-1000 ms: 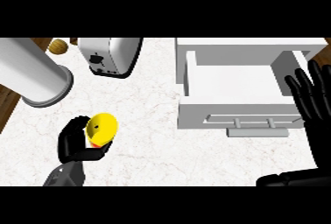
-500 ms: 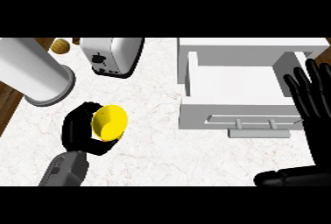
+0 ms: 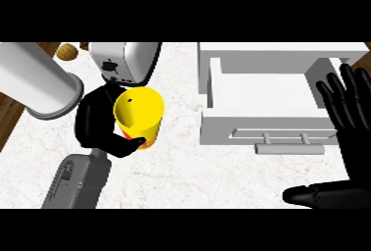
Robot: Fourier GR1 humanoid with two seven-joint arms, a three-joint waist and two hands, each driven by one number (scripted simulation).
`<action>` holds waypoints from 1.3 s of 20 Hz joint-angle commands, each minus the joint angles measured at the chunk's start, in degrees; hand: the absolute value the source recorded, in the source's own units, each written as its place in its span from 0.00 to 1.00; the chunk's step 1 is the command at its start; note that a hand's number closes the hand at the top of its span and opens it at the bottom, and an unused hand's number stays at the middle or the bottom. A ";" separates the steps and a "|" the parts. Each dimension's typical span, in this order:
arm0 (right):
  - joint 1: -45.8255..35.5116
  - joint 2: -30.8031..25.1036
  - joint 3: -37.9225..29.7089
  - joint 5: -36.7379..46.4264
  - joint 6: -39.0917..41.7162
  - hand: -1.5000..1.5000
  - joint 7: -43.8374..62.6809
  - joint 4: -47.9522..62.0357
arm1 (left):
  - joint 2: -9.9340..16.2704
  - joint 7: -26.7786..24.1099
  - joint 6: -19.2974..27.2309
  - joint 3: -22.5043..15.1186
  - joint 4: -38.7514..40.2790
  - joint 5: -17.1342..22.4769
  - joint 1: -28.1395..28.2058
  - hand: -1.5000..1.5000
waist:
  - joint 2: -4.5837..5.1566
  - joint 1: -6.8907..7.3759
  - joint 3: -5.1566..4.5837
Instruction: Pick up the cup, place it into the drawer and close the drawer
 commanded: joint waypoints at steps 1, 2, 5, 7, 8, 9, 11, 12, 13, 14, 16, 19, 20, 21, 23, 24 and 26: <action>-1.78 -0.73 -2.00 -0.49 0.64 0.00 -2.63 3.67 | -0.22 9.04 3.89 -0.12 -6.71 0.89 -4.01 1.00 | 0.10 -0.09 -0.01; -0.60 -0.62 -1.32 -1.32 1.63 0.00 -2.58 3.34 | 0.69 8.53 3.56 1.22 -3.17 0.61 -8.05 1.00 | 0.15 -0.34 -0.02; 3.30 -1.03 -1.32 -1.32 1.85 0.00 -0.88 -1.70 | -1.81 8.04 7.02 -0.23 -0.03 -2.58 -12.29 1.00 | 0.14 -0.66 -0.02; 2.37 -0.22 -0.44 -1.19 1.16 0.00 -0.42 -2.03 | -0.43 12.19 7.30 0.92 -1.59 -1.59 -15.22 1.00 | 0.14 -0.55 -0.03; 2.81 -0.27 -1.38 -1.15 1.10 0.00 -1.69 -1.69 | -2.26 11.03 10.73 -0.58 -0.08 -4.77 -17.25 1.00 | 0.15 -0.68 -0.02; 2.00 -0.37 -1.26 0.22 2.11 0.00 -4.76 3.67 | -2.35 13.47 10.75 -1.65 -1.54 -4.90 -17.21 1.00 | 0.17 -0.43 -0.01; 5.05 -0.14 0.11 -1.35 2.17 0.00 -0.72 -3.35 | -2.49 16.52 14.78 -1.49 0.22 -4.73 -21.93 1.00 | 0.10 -0.87 -0.02; 2.24 0.64 1.02 2.09 0.82 0.00 -3.22 0.27 | -1.58 13.76 10.03 -0.95 0.59 -5.13 -19.16 1.00 | 0.16 -0.46 -0.03; 0.52 -1.62 -2.42 -2.38 2.06 0.00 -0.60 0.78 | -0.67 18.04 12.69 0.57 1.06 -5.17 -24.49 1.00 | 0.17 -0.56 -0.02; 1.01 0.56 1.29 1.20 -0.70 0.00 1.42 -2.42 | -1.91 16.77 13.02 -0.17 3.45 -6.05 -25.60 1.00 | 0.17 -0.66 -0.03; 2.54 -0.06 -0.52 -1.93 1.14 0.00 0.36 -2.53 | -2.49 18.97 16.23 -2.17 3.52 -7.18 -28.52 1.00 | 0.13 -0.77 -0.01; -0.36 -0.24 -0.41 0.00 0.52 0.00 -0.58 1.08 | -2.51 16.92 18.97 -3.66 11.16 -6.16 -34.37 1.00 | 0.27 -1.02 -0.02; 0.85 -1.17 -1.01 -0.20 1.21 0.00 -0.03 -0.30 | -2.52 17.88 15.22 -1.56 10.53 -7.21 -32.69 1.00 | 0.19 -0.71 -0.02; 4.50 1.40 1.15 1.26 0.82 0.00 -2.98 -1.53 | -2.52 18.06 16.23 -0.75 14.31 -6.73 -36.36 1.00 | 0.24 -1.07 -0.01; 2.77 1.03 2.97 2.27 -0.48 0.00 1.92 -4.06 | -2.53 18.93 16.90 -1.51 15.45 -8.04 -38.26 1.00 | 0.18 -1.01 -0.03; 0.22 0.20 0.13 0.26 0.69 0.00 -1.27 0.67 | -2.53 18.26 16.04 -1.20 17.19 -8.22 -37.99 1.00 | 0.25 -0.78 -0.02; 4.32 -1.59 -3.30 -2.82 3.70 0.00 -3.80 -0.24 | -2.53 18.13 18.74 -3.31 20.04 -6.17 -40.36 1.00 | 0.28 -1.31 0.00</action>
